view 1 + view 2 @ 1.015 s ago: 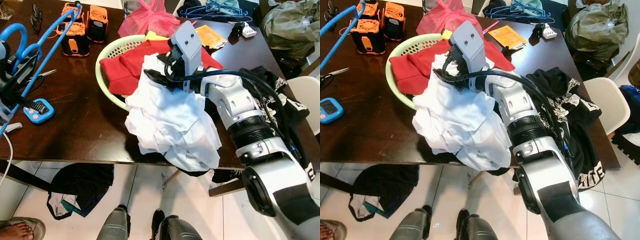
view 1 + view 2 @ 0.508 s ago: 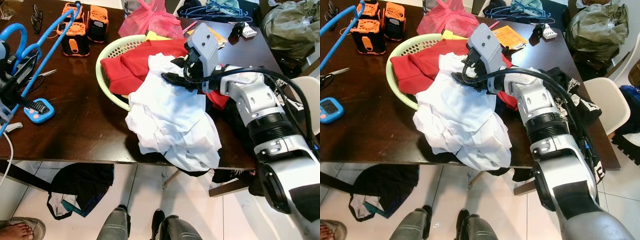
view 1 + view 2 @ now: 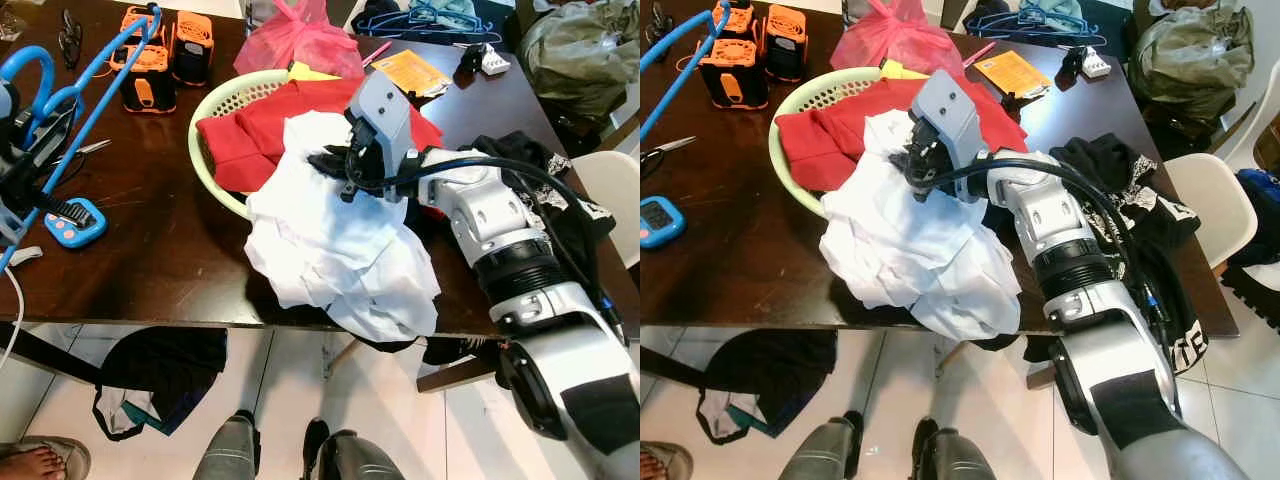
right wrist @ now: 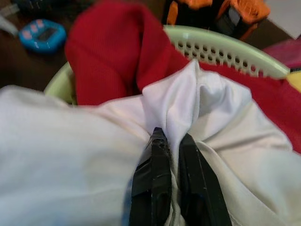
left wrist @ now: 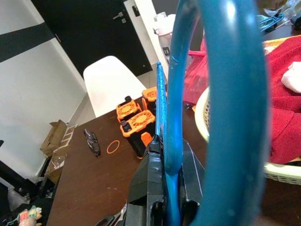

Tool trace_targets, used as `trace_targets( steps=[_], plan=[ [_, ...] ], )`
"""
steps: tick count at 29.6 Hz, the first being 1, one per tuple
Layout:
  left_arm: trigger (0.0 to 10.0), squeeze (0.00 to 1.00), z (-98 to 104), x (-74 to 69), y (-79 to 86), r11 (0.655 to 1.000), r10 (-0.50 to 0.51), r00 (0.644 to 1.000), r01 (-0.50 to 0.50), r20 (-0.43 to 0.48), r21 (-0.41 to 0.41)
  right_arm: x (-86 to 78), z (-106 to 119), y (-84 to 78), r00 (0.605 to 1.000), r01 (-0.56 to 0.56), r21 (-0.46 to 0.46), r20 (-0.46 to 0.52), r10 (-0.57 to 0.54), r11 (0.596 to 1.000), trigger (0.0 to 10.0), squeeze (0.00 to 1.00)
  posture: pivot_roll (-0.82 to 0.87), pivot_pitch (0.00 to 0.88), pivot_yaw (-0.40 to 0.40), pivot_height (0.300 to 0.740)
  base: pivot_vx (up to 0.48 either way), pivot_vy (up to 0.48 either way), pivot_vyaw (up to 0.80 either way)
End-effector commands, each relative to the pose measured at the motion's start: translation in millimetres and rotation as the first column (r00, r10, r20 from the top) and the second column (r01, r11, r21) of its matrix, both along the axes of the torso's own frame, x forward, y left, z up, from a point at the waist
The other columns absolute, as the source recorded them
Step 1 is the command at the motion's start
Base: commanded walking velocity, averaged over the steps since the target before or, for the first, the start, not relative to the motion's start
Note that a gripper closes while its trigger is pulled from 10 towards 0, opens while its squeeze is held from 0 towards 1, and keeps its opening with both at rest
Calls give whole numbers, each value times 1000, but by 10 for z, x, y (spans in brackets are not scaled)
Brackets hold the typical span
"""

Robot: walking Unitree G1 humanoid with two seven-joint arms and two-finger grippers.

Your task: Hang hanger

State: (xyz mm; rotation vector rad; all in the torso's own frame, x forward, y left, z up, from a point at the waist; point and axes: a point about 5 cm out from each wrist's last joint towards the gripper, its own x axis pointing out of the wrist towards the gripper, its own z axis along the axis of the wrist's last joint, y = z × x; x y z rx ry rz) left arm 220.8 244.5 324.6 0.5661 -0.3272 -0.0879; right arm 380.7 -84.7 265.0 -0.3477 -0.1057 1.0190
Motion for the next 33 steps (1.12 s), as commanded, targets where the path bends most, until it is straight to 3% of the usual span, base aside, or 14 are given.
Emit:
trace_targets(
  steps=[1, 4, 5, 6, 7, 8, 10, 13, 18, 24, 26, 28, 30, 33],
  plan=[
    [10000, 0, 4, 11, -22, 1000, -7, 1000, 7, 4, 8, -35, 166, -23, 996, -21, 42, 91, 17, 999, 0, 0, 271, 136, -79, 740, 0, 0, 0],
    [10000, 0, 9, 14, -20, 1000, -5, 1000, 5, 6, 6, -69, 334, -44, 979, -34, 40, 201, 25, 999, 0, 0, 271, 136, -79, 740, 0, 0, 0],
    [10000, 0, 24, 20, -19, 1000, -7, 1000, 7, 13, -1, -100, 569, -101, 943, -21, 46, 333, 5, 999, 2196, 0, 271, 136, -79, 740, 0, 0, 0],
    [10000, 0, 24, 20, -19, 1000, -7, 1000, 7, 13, -1, -100, 569, -101, 943, -21, 46, 333, 5, 999, 2196, 0, 271, 136, -79, 740, 0, 0, 0],
    [10000, 0, 44, 30, -24, 1000, -15, 1000, 15, 22, -11, -129, 825, -187, 889, 14, 72, 456, -45, 997, 3725, 0, 268, 135, -82, 740, 0, 0, 0],
    [10000, 0, 70, 53, -44, 999, -30, 999, 30, 36, -19, -174, 1156, -328, 822, 47, 179, 552, -140, 983, 10000, 0, 268, 135, -82, 740, 0, 0, 0],
    [10000, 0, 100, 96, -85, 998, -54, 997, 55, 52, -27, -278, 1573, -550, 738, 44, 374, 613, -283, 926, 10000, 0, 257, 131, -82, 740, 0, 0, 0],
    [10000, 0, 115, 135, -124, 997, -71, 996, 73, 63, -31, -352, 1770, -702, 726, -2, 509, 593, -349, 861, 10000, 0, 256, 131, -83, 740, 0, 0, 0],
    [10000, 0, 166, 223, -190, 994, -100, 991, 104, 89, -42, -385, 1934, -889, 828, -106, 749, 431, -359, 654, 10000, 0, 243, 124, -78, 740, 0, 0, 0],
    [10000, 0, 182, 257, -217, 992, -111, 989, 116, 97, -46, -403, 1968, -782, 895, -205, 795, 389, -220, 571, 10000, 0, 239, 125, -80, 740, 0, 0, 0],
    [10000, 0, 184, 256, -225, 992, -113, 988, 118, 102, -48, -532, 1613, -497, 885, -376, 527, 449, 126, 762, 10000, 0, 251, 126, -86, 740, 0, 0, 0],
    [10000, 0, 184, 256, -225, 992, -113, 988, 118, 102, -48, -532, 1613, -497, 885, -376, 527, 449, 126, 762, 10000, 0, 251, 126, -86, 740, 0, 0, 0],
    [10000, 0, 182, 243, -212, 993, -107, 989, 112, 102, -47, -603, 1122, -277, 872, -429, 255, 366, 324, 867, 10000, 0, 251, 129, -84, 740, 0, 0, 0],
    [10000, 0, 181, 239, -196, 993, -102, 990, 107, 100, -45, -630, 688, -128, 882, -412, 71, 279, 379, 908, 10000, 0, 250, 129, -83, 740, 0, 0, 0]
  ],
)
